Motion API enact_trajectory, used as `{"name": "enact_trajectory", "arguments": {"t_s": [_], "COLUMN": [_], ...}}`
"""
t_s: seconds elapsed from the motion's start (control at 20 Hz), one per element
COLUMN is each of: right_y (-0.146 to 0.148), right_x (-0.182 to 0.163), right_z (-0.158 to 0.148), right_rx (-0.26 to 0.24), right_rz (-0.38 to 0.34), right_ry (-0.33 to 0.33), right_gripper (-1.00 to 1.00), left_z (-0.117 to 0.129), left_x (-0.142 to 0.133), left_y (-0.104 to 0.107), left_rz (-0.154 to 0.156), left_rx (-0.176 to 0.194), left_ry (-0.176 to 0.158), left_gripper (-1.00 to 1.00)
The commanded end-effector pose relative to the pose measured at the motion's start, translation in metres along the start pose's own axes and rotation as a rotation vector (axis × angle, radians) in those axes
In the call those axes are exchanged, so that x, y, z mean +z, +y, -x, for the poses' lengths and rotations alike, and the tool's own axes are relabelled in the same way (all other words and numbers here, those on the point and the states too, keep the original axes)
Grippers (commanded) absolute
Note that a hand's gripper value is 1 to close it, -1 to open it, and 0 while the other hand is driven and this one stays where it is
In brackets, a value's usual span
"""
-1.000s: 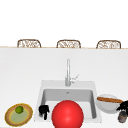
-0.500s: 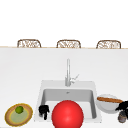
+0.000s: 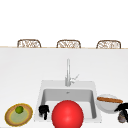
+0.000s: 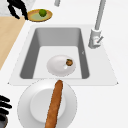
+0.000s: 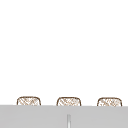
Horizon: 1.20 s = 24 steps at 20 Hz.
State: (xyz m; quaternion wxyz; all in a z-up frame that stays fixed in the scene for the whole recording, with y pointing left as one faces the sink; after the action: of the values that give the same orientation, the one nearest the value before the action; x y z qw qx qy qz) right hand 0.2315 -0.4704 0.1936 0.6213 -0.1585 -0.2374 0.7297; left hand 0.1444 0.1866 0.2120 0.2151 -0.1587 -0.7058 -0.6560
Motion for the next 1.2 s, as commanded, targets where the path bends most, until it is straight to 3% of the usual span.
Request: {"name": "enact_trajectory", "arguments": {"t_s": [0.0,0.1,0.15,0.3,0.7,0.75,0.8,1.15], "right_y": [0.008,0.009,0.009,0.005,-0.001,0.0,-0.006,-0.017], "right_x": [-0.012,-0.015,-0.015,-0.016,-0.022,-0.022,-0.021,-0.022], "right_z": [0.001,0.001,0.001,0.001,0.001,0.001,0.001,0.016], "right_rx": [0.003,0.01,0.016,0.063,0.044,0.043,0.073,0.086], "right_rz": [0.018,0.027,0.037,0.107,0.131,0.132,0.145,0.163], "right_ry": [0.002,0.005,0.006,0.011,0.001,0.001,0.015,-0.003], "right_gripper": [-1.0,-1.0,1.0,1.0,1.0,-1.0,-1.0,-1.0], "left_z": [0.0,0.0,0.0,0.0,0.0,0.0,0.0,0.0], "left_x": [0.0,0.0,0.0,0.0,0.0,0.0,0.0,0.0], "left_y": [0.0,0.0,0.0,0.0,0.0,0.0,0.0,0.0], "left_rz": [0.0,0.0,0.0,0.0,0.0,0.0,0.0,0.0], "left_rx": [0.0,0.0,0.0,0.0,0.0,0.0,0.0,0.0], "left_ry": [0.0,0.0,0.0,0.0,0.0,0.0,0.0,0.0], "left_gripper": [0.0,0.0,0.0,0.0,0.0,0.0,0.0,0.0]}}
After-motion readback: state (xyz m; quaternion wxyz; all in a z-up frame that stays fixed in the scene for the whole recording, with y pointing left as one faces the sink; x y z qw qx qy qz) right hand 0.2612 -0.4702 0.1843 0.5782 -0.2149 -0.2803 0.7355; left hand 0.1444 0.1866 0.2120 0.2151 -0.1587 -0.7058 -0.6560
